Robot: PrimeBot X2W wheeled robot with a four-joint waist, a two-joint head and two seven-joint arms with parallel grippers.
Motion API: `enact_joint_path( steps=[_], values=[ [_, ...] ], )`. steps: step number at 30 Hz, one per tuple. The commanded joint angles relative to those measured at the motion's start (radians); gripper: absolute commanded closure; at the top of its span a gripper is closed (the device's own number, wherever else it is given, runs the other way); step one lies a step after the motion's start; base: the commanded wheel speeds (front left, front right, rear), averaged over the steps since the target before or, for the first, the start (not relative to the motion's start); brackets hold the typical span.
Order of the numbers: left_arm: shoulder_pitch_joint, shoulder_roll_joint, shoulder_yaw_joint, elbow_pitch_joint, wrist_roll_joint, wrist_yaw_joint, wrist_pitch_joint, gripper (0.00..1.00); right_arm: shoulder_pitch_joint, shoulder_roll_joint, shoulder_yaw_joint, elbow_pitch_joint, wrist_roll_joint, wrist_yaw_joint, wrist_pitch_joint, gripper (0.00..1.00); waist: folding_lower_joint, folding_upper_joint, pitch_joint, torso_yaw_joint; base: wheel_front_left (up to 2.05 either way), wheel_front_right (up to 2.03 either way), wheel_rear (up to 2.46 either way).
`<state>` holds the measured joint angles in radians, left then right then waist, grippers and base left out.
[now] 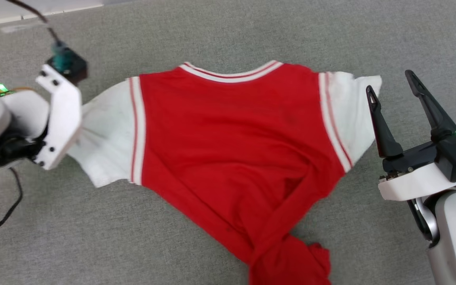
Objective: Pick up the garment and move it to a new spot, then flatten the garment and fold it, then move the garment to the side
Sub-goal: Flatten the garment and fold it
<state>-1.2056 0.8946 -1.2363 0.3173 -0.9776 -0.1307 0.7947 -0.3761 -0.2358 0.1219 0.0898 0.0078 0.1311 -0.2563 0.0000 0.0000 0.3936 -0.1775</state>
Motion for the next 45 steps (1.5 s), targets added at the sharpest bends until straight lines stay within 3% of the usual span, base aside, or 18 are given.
enact_joint_path(
  steps=[1,6,7,8,13,24,35,36,37,45],
  values=[
    [0.029,0.015,0.004,0.024,-0.013,0.005,-0.012,1.00,0.008,0.001,0.002,-0.003,-0.006,-0.001,-0.005,0.00,0.0000,0.0000,0.003,0.000,0.00,0.00,0.00],
    [0.088,0.036,0.014,0.102,-0.053,0.026,-0.057,1.00,0.010,-0.003,0.004,-0.002,-0.010,-0.001,-0.005,0.00,0.0000,0.0000,0.010,-0.003,0.00,0.00,0.00],
    [0.098,0.032,0.021,0.113,-0.059,0.034,-0.074,0.31,0.011,-0.005,0.003,-0.001,-0.011,-0.001,-0.005,0.00,0.0000,0.0000,0.009,-0.002,0.00,0.00,0.00],
    [0.105,0.026,0.027,0.123,-0.064,0.040,-0.093,0.00,0.012,-0.006,0.002,0.000,-0.010,-0.001,-0.005,0.00,0.0000,0.0000,0.008,-0.001,0.00,0.00,0.00],
    [0.066,0.010,0.054,0.130,-0.063,0.035,-0.144,0.00,0.024,-0.011,-0.007,0.002,-0.012,-0.001,0.002,0.00,0.0000,0.0000,-0.010,0.014,0.00,0.00,0.00],
    [-0.029,0.058,0.071,0.096,-0.066,0.023,-0.071,0.00,0.015,-0.015,0.007,-0.007,-0.016,-0.001,0.004,0.00,0.0000,0.0000,-0.008,0.012,0.00,0.00,0.00],
    [0.080,0.025,0.022,0.136,-0.117,0.032,-0.007,0.00,-0.011,0.001,0.005,-0.006,-0.023,-0.001,0.000,0.00,0.0000,0.0000,0.046,-0.026,0.00,0.00,0.00],
    [0.086,0.023,0.016,0.135,-0.110,0.029,-0.013,0.62,-0.012,0.001,0.005,-0.004,-0.023,-0.001,0.000,0.00,0.0000,0.0000,0.045,-0.028,0.00,0.00,0.00],
    [0.093,0.021,0.013,0.133,-0.113,0.026,-0.019,1.00,-0.011,-0.001,0.002,-0.001,-0.023,-0.001,-0.001,0.00,0.0000,0.0000,0.043,-0.029,0.00,0.00,0.00],
    [0.049,0.053,0.038,0.082,-0.088,0.013,-0.099,1.00,-0.051,-0.052,-0.033,0.010,-0.022,-0.001,0.014,0.00,0.0000,0.0000,-0.011,-0.002,0.00,0.00,0.00]
  ],
)
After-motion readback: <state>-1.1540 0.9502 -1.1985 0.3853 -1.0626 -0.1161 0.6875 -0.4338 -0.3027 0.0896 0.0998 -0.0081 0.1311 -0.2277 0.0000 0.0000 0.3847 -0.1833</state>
